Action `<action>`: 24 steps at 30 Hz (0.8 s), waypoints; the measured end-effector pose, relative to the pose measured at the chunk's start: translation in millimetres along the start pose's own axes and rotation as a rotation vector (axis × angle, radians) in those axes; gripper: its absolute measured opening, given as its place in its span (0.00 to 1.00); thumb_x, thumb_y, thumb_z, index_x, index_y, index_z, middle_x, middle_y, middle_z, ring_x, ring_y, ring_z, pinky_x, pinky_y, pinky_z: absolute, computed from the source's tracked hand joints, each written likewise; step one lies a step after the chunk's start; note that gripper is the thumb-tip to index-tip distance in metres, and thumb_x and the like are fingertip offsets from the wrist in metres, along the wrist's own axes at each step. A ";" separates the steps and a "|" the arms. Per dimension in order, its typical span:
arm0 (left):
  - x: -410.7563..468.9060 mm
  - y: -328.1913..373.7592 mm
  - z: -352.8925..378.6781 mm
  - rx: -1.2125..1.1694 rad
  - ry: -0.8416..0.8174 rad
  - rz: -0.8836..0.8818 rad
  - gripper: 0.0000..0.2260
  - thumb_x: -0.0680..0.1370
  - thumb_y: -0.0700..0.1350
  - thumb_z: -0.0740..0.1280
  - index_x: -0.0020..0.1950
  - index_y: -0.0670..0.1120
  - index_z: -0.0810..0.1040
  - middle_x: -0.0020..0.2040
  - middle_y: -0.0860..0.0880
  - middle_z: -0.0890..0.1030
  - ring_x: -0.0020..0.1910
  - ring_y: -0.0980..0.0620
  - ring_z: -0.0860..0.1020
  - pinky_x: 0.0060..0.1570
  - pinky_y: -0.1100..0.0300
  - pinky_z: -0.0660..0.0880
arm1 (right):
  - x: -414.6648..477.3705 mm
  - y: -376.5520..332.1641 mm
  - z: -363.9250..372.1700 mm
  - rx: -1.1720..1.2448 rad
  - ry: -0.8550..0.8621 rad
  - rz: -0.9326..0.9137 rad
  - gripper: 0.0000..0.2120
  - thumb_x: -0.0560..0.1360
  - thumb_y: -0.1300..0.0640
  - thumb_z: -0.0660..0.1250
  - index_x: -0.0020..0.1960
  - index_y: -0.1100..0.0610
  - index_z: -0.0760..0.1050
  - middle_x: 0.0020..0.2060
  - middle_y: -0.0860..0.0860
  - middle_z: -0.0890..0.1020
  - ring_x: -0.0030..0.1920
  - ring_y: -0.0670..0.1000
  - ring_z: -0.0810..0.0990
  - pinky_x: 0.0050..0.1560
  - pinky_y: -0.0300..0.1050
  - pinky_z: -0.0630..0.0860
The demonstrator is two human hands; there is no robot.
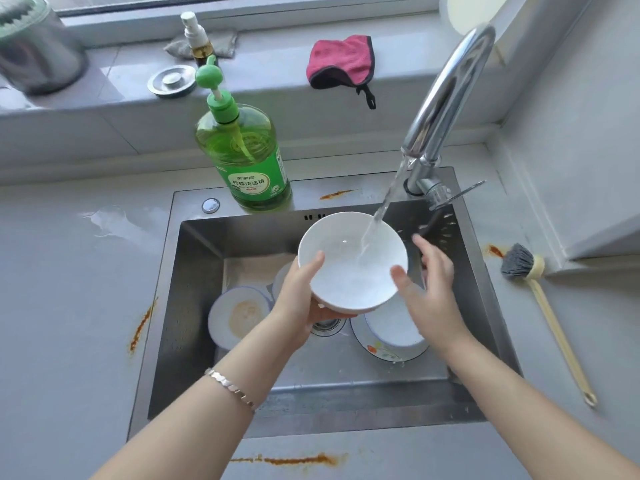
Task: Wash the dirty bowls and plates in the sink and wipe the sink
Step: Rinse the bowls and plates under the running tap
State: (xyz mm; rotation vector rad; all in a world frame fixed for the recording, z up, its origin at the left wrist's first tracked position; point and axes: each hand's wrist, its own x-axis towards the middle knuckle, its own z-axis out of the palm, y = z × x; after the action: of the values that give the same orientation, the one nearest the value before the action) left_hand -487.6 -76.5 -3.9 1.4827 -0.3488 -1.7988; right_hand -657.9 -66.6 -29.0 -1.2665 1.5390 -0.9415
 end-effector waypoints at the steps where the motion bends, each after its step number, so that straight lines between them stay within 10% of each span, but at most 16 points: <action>1: -0.6 -1.1 -2.9 -0.023 -0.031 -0.006 0.17 0.80 0.52 0.59 0.66 0.48 0.69 0.59 0.42 0.77 0.51 0.39 0.79 0.39 0.43 0.80 | 1.6 -1.1 -6.3 0.220 -0.059 0.187 0.36 0.67 0.36 0.69 0.68 0.52 0.65 0.68 0.52 0.67 0.63 0.47 0.68 0.65 0.39 0.65; 4: -2.5 -2.8 -7.3 -0.005 -0.053 -0.016 0.16 0.79 0.54 0.57 0.63 0.49 0.71 0.53 0.46 0.81 0.46 0.44 0.81 0.45 0.45 0.79 | 5.6 -2.7 -21.0 0.794 -0.323 0.506 0.39 0.53 0.39 0.79 0.58 0.60 0.76 0.54 0.58 0.81 0.48 0.52 0.81 0.49 0.44 0.80; 10: -3.5 -8.5 -17.7 0.194 -0.067 -0.010 0.10 0.80 0.56 0.55 0.54 0.56 0.74 0.53 0.50 0.80 0.49 0.47 0.80 0.49 0.43 0.78 | -0.5 8.9 -20.5 0.719 -0.458 0.600 0.38 0.45 0.46 0.82 0.52 0.59 0.80 0.49 0.55 0.83 0.48 0.52 0.82 0.51 0.44 0.80; 17: 4.2 -25.9 -65.4 0.552 0.179 0.016 0.10 0.80 0.46 0.60 0.61 0.50 0.70 0.54 0.46 0.76 0.47 0.51 0.78 0.41 0.58 0.76 | -10.0 -0.7 -6.2 -0.079 -0.165 0.278 0.13 0.64 0.60 0.76 0.48 0.56 0.79 0.40 0.47 0.79 0.45 0.52 0.79 0.40 0.35 0.75; 24: -11.9 -49.0 -104.5 0.643 0.240 -0.136 0.04 0.80 0.39 0.57 0.52 0.45 0.71 0.41 0.47 0.71 0.39 0.49 0.69 0.33 0.61 0.65 | -42.7 -5.6 35.9 -0.847 -0.425 -0.121 0.40 0.60 0.47 0.74 0.69 0.54 0.66 0.49 0.49 0.67 0.53 0.51 0.70 0.49 0.44 0.72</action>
State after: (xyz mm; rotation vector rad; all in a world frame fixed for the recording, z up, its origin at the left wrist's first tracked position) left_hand -409.3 -9.1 -56.7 2.1852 -0.7682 -1.6611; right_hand -619.2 -26.0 -27.3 -2.0025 1.5587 -0.0154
